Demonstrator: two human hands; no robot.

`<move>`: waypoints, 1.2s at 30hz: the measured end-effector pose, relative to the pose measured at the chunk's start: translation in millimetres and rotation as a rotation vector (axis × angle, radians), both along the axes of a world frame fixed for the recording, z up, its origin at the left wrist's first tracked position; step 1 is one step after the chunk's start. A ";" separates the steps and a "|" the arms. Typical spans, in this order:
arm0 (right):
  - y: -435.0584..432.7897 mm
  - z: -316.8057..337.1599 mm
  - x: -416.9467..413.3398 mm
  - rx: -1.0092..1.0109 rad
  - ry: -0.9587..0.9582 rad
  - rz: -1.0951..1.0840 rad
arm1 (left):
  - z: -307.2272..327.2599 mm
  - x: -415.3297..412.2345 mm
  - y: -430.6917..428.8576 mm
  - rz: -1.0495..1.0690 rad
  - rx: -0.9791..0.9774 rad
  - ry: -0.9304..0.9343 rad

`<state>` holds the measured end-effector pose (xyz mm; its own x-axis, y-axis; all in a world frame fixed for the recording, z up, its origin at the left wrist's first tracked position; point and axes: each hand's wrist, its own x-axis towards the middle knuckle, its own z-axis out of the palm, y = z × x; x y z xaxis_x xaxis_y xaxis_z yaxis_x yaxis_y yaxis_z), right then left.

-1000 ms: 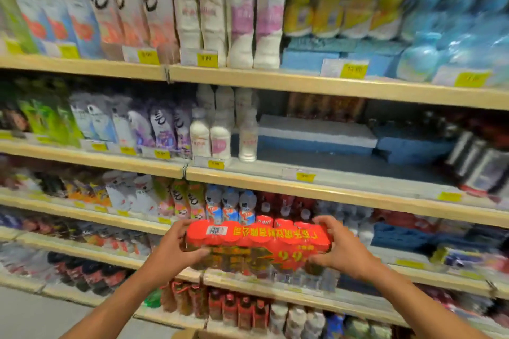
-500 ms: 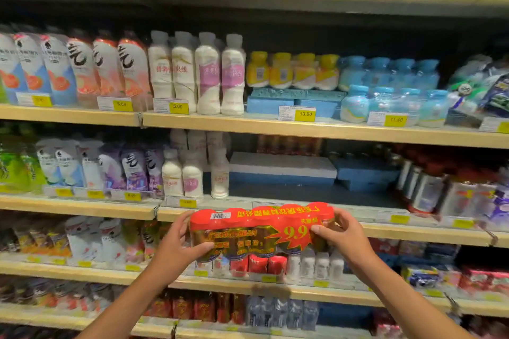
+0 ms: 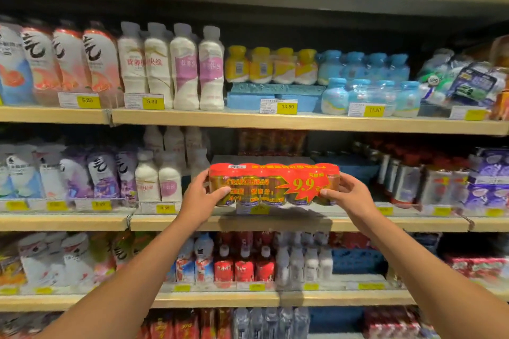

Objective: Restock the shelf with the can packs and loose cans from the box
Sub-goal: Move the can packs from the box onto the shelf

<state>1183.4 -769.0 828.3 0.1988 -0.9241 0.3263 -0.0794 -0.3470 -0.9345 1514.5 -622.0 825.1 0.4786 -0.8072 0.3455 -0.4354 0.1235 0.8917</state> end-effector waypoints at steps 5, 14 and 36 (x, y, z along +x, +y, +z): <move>-45.9 -8.8 -1.8 -0.020 0.009 -0.031 | -1.2 -14.8 -50.4 0.037 -0.067 -0.002; -159.6 3.1 8.8 -0.068 0.088 -0.039 | 21.1 -14.1 -155.0 0.330 0.154 -0.116; -306.6 12.5 64.6 -0.141 0.478 -0.085 | 15.5 15.5 -282.0 0.286 0.020 -0.232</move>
<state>1248.0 -1075.6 840.8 0.2818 -0.8973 0.3398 -0.5205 -0.4405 -0.7315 1530.0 -904.0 840.6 0.5969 -0.6597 0.4566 -0.6408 -0.0495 0.7661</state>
